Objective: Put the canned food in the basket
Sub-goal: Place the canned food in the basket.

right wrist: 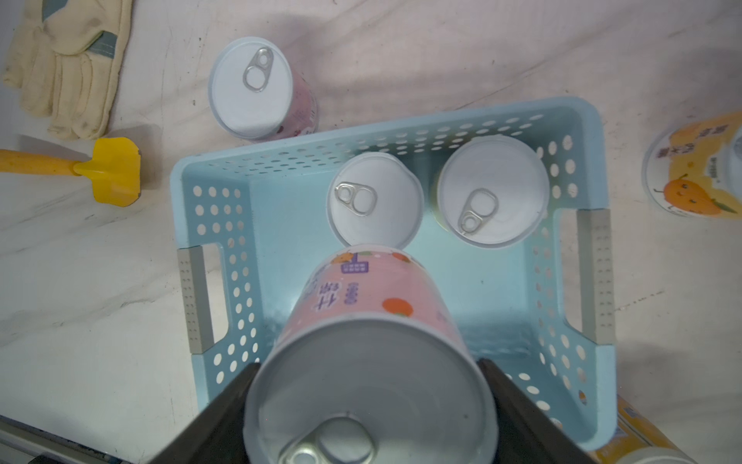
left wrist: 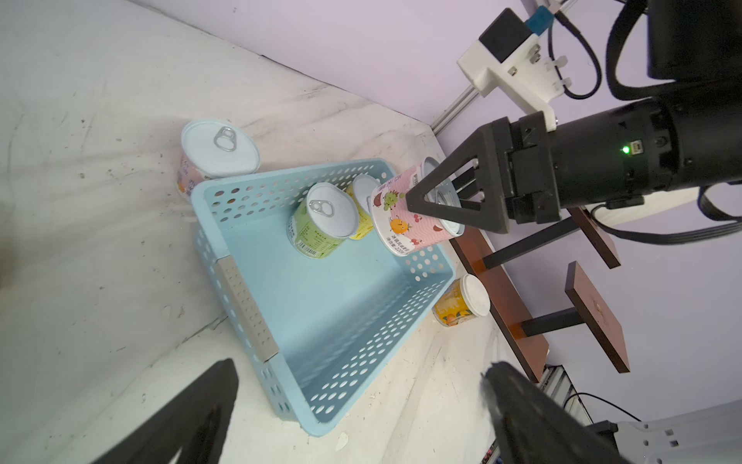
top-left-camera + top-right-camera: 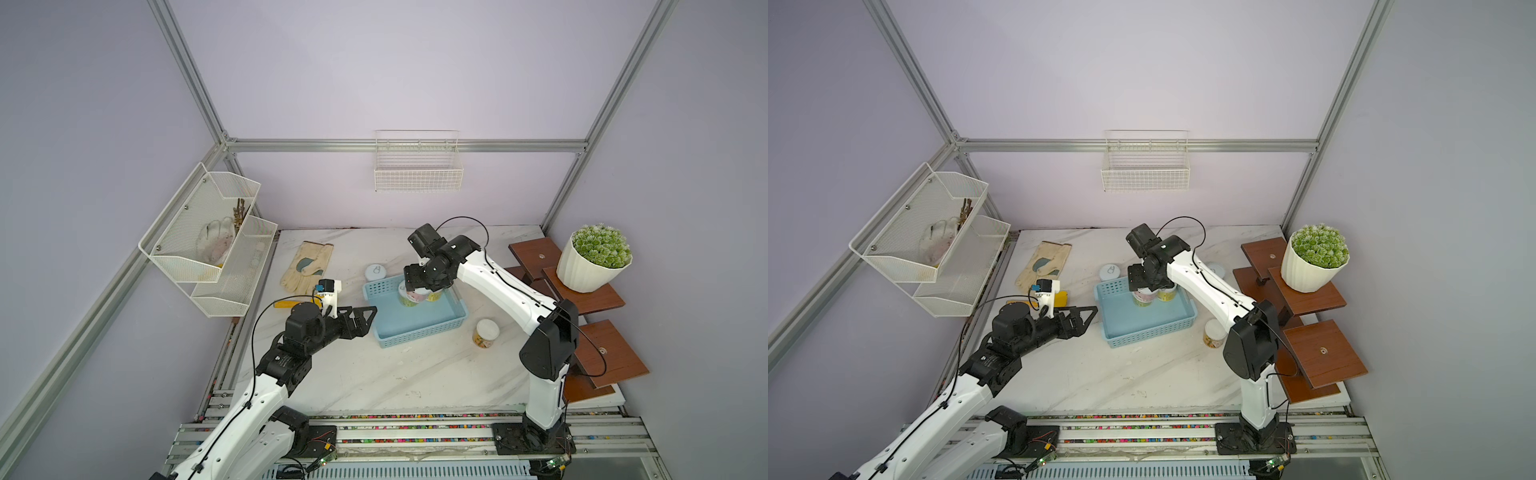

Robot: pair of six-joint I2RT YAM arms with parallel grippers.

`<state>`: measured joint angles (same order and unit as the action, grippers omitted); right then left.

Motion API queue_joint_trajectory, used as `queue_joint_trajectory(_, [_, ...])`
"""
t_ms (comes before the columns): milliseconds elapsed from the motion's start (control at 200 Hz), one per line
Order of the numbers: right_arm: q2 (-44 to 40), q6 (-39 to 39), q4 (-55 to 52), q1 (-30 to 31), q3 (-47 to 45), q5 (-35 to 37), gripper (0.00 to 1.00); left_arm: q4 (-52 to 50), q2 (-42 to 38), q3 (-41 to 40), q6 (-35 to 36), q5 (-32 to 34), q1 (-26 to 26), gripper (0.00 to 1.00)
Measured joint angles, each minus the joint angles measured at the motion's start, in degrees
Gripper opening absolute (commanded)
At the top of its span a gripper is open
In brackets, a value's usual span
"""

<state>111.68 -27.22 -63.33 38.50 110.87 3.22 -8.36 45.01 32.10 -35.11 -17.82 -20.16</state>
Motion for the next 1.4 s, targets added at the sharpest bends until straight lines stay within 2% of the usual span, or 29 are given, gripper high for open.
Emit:
queue_joint_trajectory(495, [14.1, 0.3, -1.6, 3.8, 15.3, -1.2, 0.67, -2.4, -2.1, -3.5, -3.3, 0.1, 4.2, 1.00])
queue_joint_trajectory(500, [14.3, 0.3, -1.6, 3.8, 15.4, -1.2, 0.63, -2.4, -2.1, -3.5, -3.3, 0.1, 4.2, 1.00])
queue_joint_trajectory(510, [14.6, 0.3, -1.7, 3.8, 15.7, -1.3, 0.62, -2.4, -2.1, -3.6, -3.3, 0.0, 4.2, 1.00])
queue_joint_trajectory(640, [18.4, 0.9, -1.9, 4.0, 19.1, -1.7, 0.61, -2.4, -2.2, -3.8, -3.3, -0.4, 4.4, 1.00])
queue_joint_trajectory(1400, [27.6, 3.1, -2.5, 4.0, 24.8, -2.6, 0.59, -2.4, -2.2, -3.8, -3.3, -1.5, 4.4, 1.00])
